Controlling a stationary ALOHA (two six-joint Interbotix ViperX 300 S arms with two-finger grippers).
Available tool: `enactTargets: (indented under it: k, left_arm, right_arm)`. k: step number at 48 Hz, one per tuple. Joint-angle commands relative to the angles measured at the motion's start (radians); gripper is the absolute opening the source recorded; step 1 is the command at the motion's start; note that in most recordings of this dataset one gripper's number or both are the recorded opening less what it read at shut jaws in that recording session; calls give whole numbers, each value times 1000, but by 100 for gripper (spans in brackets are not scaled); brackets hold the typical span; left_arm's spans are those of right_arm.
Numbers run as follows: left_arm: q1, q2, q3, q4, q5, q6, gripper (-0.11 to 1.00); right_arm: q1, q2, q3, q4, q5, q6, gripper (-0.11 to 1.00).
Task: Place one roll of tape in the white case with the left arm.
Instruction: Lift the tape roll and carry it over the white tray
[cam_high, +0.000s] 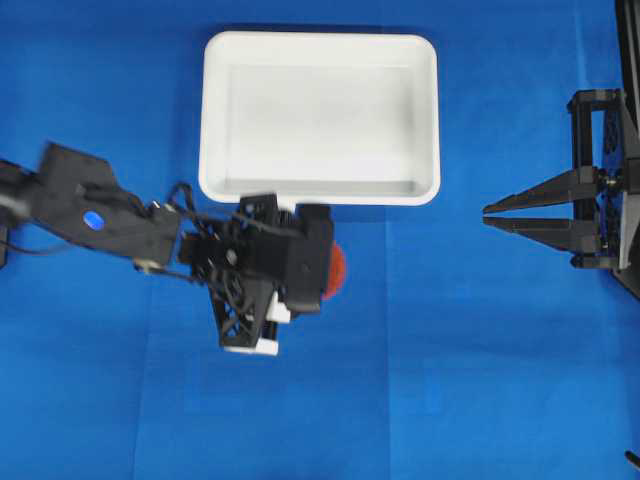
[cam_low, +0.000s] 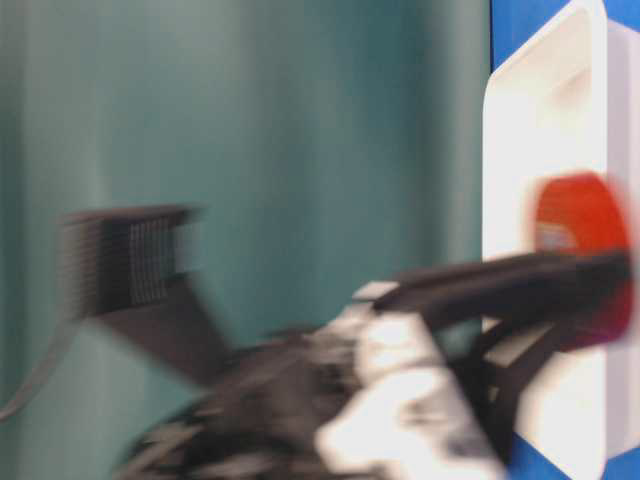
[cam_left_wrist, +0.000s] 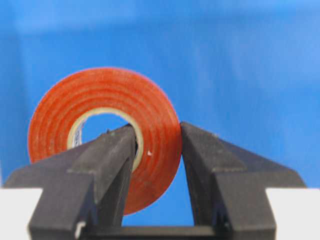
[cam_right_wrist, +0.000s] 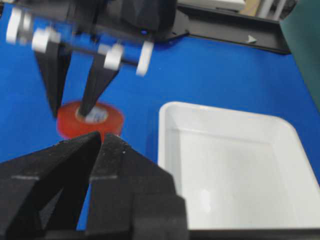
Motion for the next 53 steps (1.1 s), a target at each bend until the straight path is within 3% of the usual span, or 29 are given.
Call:
enactTargets:
  k: [1, 12, 21, 35, 49, 53]
  left_arm:
    - [55, -51, -11, 5, -3, 23, 26]
    - [215, -17, -14, 5, -12, 94, 26]
    - [288, 61, -11, 5, -63, 121, 26]
    - [348, 190, -17, 5, -100, 126, 26]
    - [357, 207, -17, 3, -135, 127, 26]
    - [359, 192, -12, 3, -126, 129, 45]
  right_arm:
    - [0, 5, -11, 0, -2, 3, -11]
    - [-2, 17, -9, 2, -3, 6, -11]
    - [0, 38, -9, 2, -6, 8, -11]
    - [-2, 54, -8, 2, -9, 8, -11]
    - [-2, 57, -8, 2, -9, 8, -11]
    - [-2, 57, -8, 2, -9, 8, -11]
